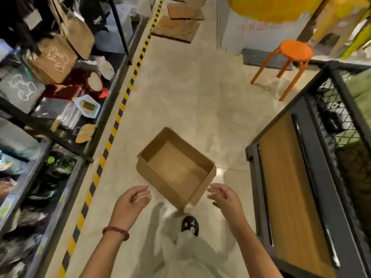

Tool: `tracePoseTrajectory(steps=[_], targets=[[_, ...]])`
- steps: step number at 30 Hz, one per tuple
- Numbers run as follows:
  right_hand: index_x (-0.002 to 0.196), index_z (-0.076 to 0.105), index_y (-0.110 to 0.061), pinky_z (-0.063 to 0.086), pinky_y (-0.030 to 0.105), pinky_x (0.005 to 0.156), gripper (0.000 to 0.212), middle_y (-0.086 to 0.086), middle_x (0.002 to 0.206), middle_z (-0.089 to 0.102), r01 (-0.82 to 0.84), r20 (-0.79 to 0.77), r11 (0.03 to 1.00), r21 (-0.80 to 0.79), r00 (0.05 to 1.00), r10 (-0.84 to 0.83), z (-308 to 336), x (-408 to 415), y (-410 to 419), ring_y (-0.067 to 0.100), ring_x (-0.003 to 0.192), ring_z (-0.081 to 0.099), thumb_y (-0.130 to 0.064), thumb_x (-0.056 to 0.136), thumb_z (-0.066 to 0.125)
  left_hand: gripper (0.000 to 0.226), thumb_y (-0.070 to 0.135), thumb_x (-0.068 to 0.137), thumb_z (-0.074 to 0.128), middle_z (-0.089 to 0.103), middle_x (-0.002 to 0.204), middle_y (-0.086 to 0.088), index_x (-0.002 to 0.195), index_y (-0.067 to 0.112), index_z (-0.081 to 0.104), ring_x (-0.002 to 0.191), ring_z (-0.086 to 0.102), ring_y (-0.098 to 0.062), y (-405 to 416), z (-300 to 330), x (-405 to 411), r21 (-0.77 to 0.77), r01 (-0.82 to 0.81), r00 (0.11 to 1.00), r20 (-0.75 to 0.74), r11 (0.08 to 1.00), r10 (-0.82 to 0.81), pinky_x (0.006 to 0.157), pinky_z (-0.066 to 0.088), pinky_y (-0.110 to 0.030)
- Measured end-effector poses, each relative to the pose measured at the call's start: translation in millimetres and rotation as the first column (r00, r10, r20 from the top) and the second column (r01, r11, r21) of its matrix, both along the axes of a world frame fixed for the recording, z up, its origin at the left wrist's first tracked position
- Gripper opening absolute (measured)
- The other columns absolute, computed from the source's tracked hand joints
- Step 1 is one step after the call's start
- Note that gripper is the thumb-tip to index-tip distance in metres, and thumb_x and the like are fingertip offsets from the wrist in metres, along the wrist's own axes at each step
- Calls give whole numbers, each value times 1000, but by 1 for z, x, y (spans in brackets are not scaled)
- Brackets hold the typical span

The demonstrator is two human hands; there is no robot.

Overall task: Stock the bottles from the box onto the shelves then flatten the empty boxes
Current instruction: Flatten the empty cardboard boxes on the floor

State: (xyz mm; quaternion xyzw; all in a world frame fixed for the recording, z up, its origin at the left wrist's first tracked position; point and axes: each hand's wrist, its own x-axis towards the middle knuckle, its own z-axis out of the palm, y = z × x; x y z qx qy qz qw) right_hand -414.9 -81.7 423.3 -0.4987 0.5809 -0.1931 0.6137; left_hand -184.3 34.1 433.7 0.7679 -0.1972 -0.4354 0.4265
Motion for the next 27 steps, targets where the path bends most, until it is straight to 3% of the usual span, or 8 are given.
tracePoseTrajectory(steps=[3,7,11,15,18,21,24,27], targets=[[105,66,-16,49,17,74,23,-1,103,68,-28,-40,999,31,999,29,-19,20,-66,14,96,64,-3,89,54,25,4,85,65,69,100,0,109,10,63,95,62,-7,-64,-12,25,22,-13,1000,-7,1000,13,84,46,-27],[106,64,-22,50,27,86,23,-5,107,66,-52,-130,996,70,990,61,-81,40,-121,12,100,62,-9,89,57,26,6,85,65,68,100,-3,111,9,62,93,61,-12,-129,-68,65,129,50,998,19,990,-52,87,45,-28],[105,64,-19,47,25,81,22,-2,107,64,27,-234,986,166,972,13,-176,67,-152,16,101,60,-7,87,57,24,5,85,64,63,100,-6,109,7,60,92,56,-17,-181,-162,108,259,168,984,16,951,-178,86,43,-29],[101,62,-13,45,28,85,14,2,107,63,144,-387,964,222,921,-48,-284,89,-163,20,103,59,-11,88,59,22,10,85,66,62,104,-10,105,11,57,102,57,-26,-216,-281,161,395,228,961,57,890,-272,87,43,-34],[124,53,-9,39,28,82,35,13,124,58,311,-519,901,303,847,-118,-359,95,-152,29,110,55,-21,91,58,43,24,86,65,58,123,-16,124,9,52,112,54,-33,-235,-368,207,529,195,946,121,826,-301,95,46,-43],[145,26,-7,41,40,94,62,21,142,41,460,-608,834,306,768,-200,-422,97,-130,39,124,45,-32,95,53,59,37,87,62,48,137,-17,136,9,43,119,49,-36,-248,-431,243,591,160,929,181,790,-324,99,42,-46],[147,22,-10,35,49,104,64,23,146,35,573,-676,767,288,689,-261,-473,93,-112,43,129,39,-47,98,37,61,44,91,54,42,142,-16,137,7,43,125,44,-36,-254,-477,278,613,83,948,195,786,-253,104,38,-48],[147,26,-14,30,49,109,64,18,149,33,664,-647,641,386,690,-324,-505,92,-103,40,133,35,-54,98,17,63,55,92,41,46,140,-13,139,12,40,121,45,-31,-255,-508,298,669,69,989,52,740,-139,100,33,-41]])
